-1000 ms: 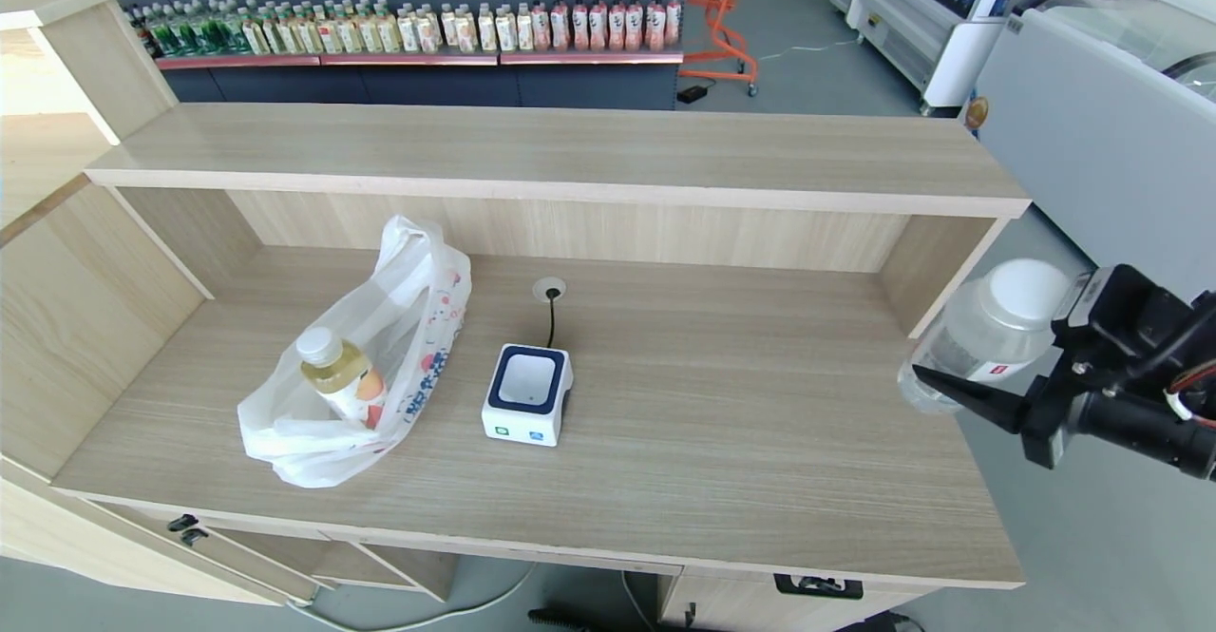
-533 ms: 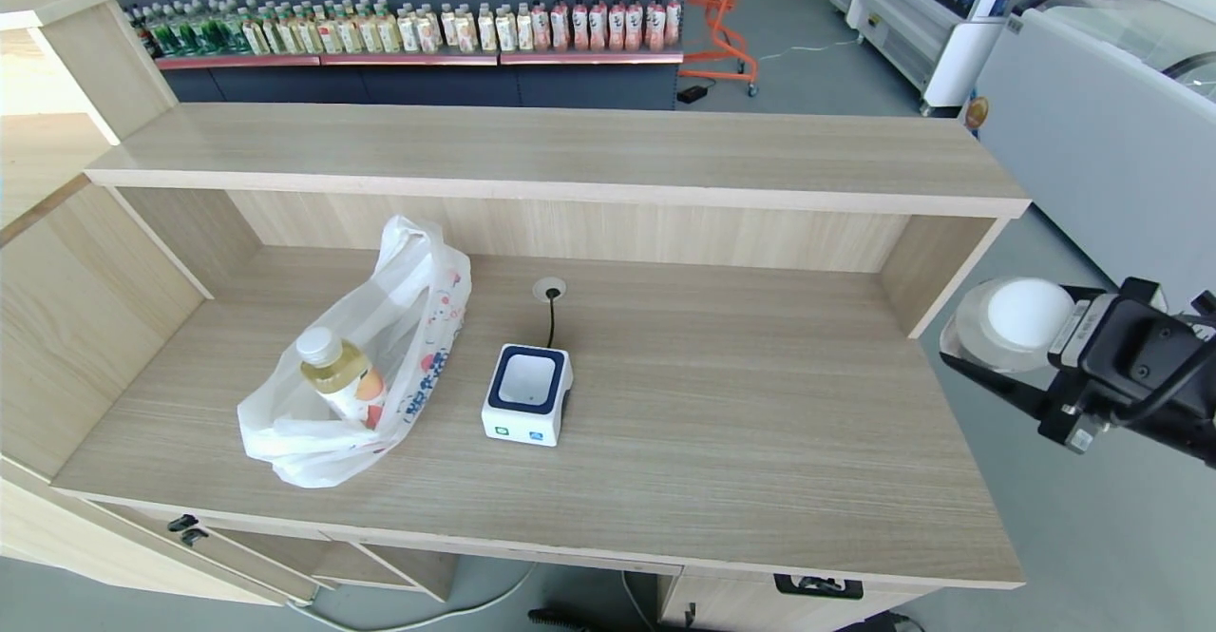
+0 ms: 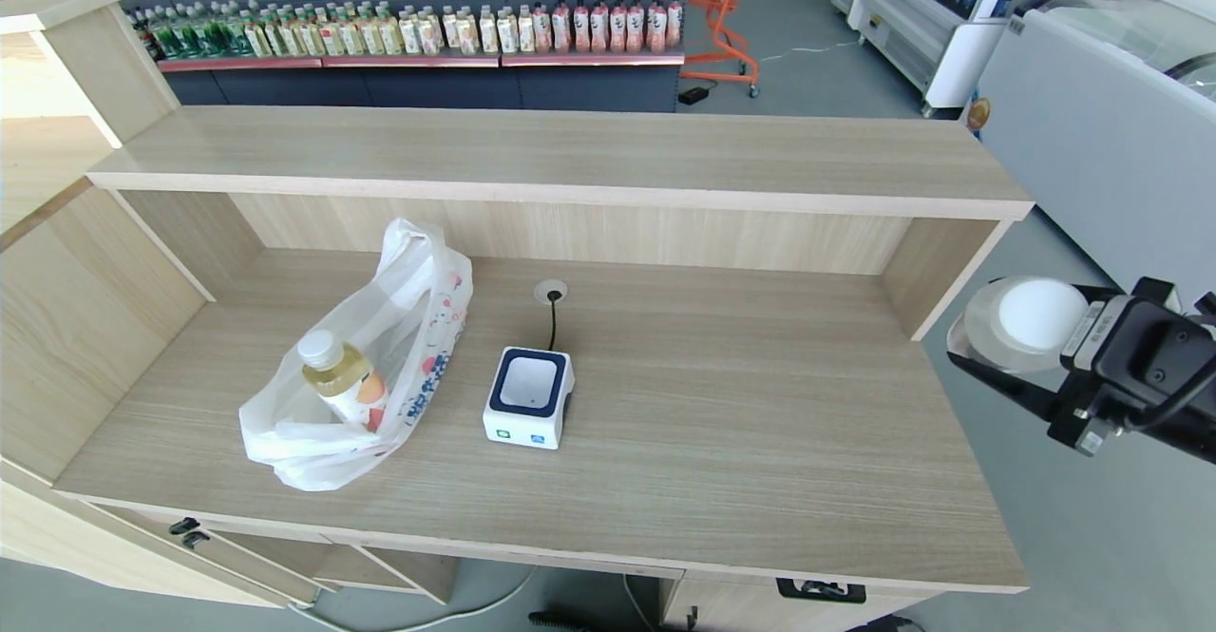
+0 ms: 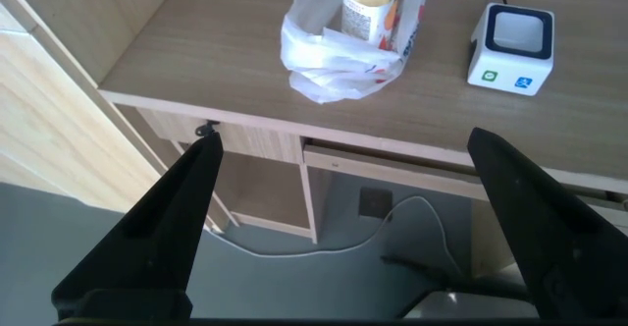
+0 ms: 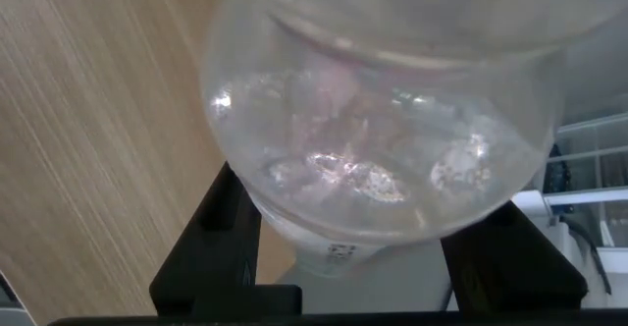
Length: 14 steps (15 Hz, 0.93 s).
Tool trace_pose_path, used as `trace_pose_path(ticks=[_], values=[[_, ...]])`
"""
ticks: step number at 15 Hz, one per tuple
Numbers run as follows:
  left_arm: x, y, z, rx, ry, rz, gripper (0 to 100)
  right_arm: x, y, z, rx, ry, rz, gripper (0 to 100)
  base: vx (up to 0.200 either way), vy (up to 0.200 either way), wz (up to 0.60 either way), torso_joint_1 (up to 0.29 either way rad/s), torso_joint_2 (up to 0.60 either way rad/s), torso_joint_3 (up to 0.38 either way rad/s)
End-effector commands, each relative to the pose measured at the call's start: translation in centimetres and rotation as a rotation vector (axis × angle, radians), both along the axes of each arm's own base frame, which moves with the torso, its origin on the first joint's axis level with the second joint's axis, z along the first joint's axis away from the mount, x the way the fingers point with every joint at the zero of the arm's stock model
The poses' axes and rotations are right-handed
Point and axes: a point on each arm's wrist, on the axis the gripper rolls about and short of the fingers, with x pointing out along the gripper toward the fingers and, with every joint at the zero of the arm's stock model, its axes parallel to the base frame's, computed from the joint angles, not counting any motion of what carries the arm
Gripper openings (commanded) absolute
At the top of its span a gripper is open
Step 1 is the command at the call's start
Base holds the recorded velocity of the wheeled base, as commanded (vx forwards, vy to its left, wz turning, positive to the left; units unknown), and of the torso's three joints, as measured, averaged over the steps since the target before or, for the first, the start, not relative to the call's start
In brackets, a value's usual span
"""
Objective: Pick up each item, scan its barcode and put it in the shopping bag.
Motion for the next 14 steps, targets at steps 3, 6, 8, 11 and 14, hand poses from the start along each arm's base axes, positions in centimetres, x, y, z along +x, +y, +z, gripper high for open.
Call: trace_pose_path(ticks=[3,6,8,11,14], values=[[0.0,0.0,0.0,-0.003,-0.001,0.001,100,0.0,1.0,-0.1,0.005,0.008,0.047,0,0.0,0.2,0.0,0.014,0.01,0.002],[0.0,0.0,0.0,-0.001,-0.001,0.001,100,0.1,1.1,-0.5,0.002,0.027,0.054,0,0.0,0.2,0.0,-0.001,0.0,0.006],[0.0,0.0,0.0,-0.001,-0.001,0.001,100,0.5,1.2,-0.8,0.001,0.047,0.058,0,0.0,0.2,0.0,0.002,0.0,-0.002],[0.0,0.0,0.0,-0.001,-0.001,0.001,100,1.5,1.4,-1.7,-0.002,0.09,0.068,0,0.0,0.2,0.0,0.002,0.01,0.002],[0.0,0.0,0.0,-0.003,-0.001,-0.001,100,2.0,2.4,-1.6,-0.004,0.091,0.11,0,0.0,0.2,0.0,0.004,0.0,0.004]])
